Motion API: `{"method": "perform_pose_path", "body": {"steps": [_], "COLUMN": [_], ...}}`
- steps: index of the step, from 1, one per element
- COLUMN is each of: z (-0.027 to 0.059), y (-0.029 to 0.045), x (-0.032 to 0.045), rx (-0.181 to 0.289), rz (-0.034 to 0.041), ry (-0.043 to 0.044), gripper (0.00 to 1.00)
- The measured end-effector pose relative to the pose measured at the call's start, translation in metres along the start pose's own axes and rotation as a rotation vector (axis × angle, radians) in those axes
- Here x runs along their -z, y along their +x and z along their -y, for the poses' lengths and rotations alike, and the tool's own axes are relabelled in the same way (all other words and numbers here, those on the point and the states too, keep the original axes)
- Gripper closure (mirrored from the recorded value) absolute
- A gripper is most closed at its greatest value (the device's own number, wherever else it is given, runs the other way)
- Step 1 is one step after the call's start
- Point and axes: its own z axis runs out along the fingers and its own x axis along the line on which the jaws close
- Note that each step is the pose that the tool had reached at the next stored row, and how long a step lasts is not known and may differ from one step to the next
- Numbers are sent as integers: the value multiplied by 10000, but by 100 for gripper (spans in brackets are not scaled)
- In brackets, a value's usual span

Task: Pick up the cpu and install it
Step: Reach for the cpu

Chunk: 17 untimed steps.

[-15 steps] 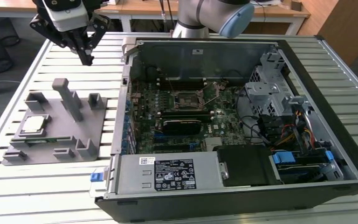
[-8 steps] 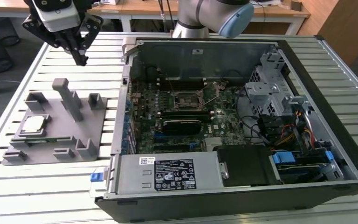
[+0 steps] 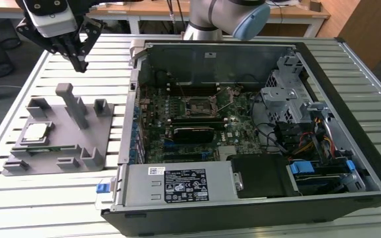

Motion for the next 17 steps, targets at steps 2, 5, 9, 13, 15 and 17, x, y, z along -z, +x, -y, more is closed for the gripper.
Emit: {"method": "perform_pose_path", "body": {"steps": [2,5,9,13,15,17], "z": [22,44,54,59,60,62], "y": [24,45,59,71,77,100], "x": [-3,-7,-13,-27,-36,-41], "rx": [0,0,-12,251,504,657], "rz": [-14,-64,-267,-368,-382,-391], "ry": [0,2,-81,-125,-129,-129], "gripper": [89,89,89,89,89,89]}}
